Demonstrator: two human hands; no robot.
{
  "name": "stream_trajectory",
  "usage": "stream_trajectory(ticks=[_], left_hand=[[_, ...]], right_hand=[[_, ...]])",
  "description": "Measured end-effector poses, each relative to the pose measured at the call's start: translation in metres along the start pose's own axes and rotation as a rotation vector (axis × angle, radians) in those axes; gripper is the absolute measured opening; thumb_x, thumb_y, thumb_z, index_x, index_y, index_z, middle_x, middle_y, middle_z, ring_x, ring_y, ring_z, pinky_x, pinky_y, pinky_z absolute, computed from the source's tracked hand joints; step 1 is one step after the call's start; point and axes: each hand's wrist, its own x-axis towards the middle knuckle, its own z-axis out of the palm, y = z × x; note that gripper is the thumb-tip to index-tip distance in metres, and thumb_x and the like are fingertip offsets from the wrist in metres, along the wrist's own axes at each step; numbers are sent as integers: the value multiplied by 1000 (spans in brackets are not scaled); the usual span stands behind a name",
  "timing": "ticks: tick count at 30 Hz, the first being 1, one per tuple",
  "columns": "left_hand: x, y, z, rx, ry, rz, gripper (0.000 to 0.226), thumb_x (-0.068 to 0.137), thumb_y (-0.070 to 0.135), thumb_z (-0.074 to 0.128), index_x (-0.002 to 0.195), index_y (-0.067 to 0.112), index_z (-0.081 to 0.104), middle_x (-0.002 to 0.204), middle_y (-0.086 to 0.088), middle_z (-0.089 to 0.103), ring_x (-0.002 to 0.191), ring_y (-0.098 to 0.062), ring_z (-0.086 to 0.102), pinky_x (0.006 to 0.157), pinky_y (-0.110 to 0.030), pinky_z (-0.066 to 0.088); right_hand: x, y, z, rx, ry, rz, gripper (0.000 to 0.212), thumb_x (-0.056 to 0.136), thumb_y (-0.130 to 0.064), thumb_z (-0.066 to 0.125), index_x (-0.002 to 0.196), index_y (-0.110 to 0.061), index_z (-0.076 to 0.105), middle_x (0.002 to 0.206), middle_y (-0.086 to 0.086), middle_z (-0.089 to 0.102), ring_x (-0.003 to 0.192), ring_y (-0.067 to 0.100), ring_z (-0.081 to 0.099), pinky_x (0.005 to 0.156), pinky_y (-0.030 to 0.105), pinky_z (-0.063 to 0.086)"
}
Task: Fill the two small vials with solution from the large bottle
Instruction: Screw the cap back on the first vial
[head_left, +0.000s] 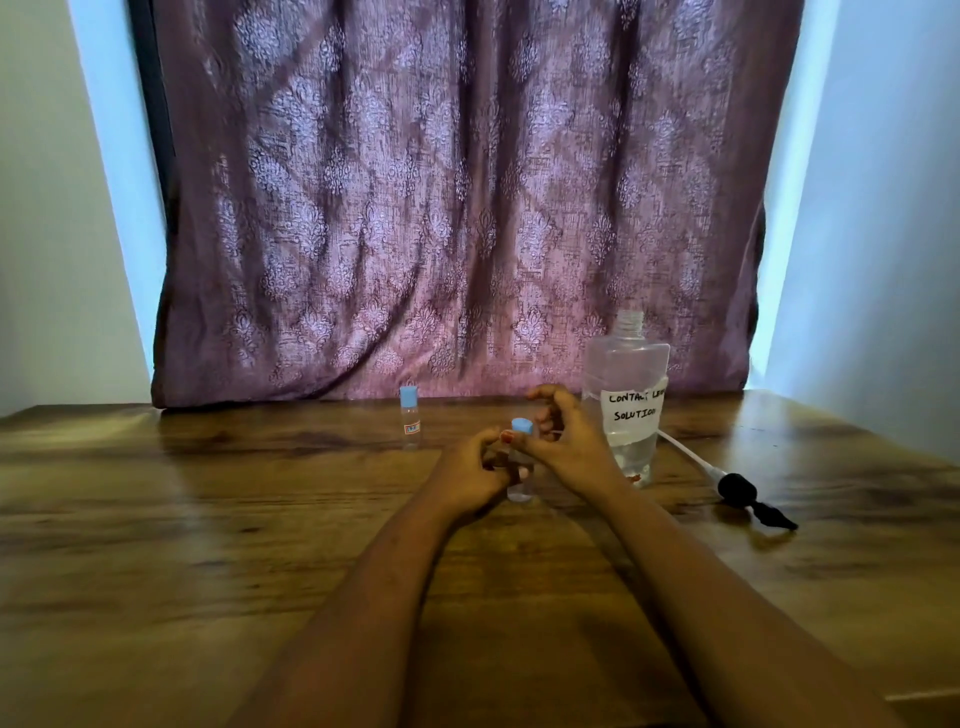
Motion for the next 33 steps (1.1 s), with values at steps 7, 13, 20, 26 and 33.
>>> stream_trajectory(ticks=[7, 13, 20, 26, 33], left_hand=[[2, -4, -2, 51, 6, 10, 34, 82, 7, 74, 111, 24, 65, 82, 10, 70, 66, 1, 63, 58, -18, 45], [1, -2, -1, 57, 6, -13, 39, 84, 4, 72, 118, 21, 62, 72, 6, 66, 42, 6, 53, 44, -10, 38], [1, 0, -3, 75, 1, -16, 37, 83, 6, 73, 118, 16, 64, 82, 7, 71, 61, 2, 62, 55, -17, 45], [-2, 4, -2, 86, 6, -36, 45, 85, 6, 72, 124, 25, 60, 66, 8, 66, 45, 3, 58, 46, -15, 41], [-5, 7, -2, 143, 21, -10, 34, 84, 4, 72, 108, 27, 64, 75, 12, 69, 55, 8, 60, 52, -10, 43]], right_hand=[[-1, -2, 0, 84, -152, 24, 35, 80, -1, 67, 112, -10, 59, 103, 1, 62, 96, 9, 59, 76, 10, 48], [-1, -3, 0, -23, -23, 15, 34, 79, -20, 71, 108, -14, 54, 91, -1, 51, 76, 4, 51, 64, 5, 44], [-1, 0, 1, 38, -135, 29, 35, 81, -5, 67, 113, -13, 57, 105, 5, 61, 98, 17, 60, 79, 16, 50], [0, -3, 0, -112, -18, 22, 39, 83, -31, 66, 116, -17, 53, 108, 4, 46, 87, 6, 49, 68, 7, 42], [-2, -3, 1, -15, -119, 26, 32, 79, -1, 67, 109, -7, 57, 101, 5, 61, 87, 9, 58, 72, 8, 47]])
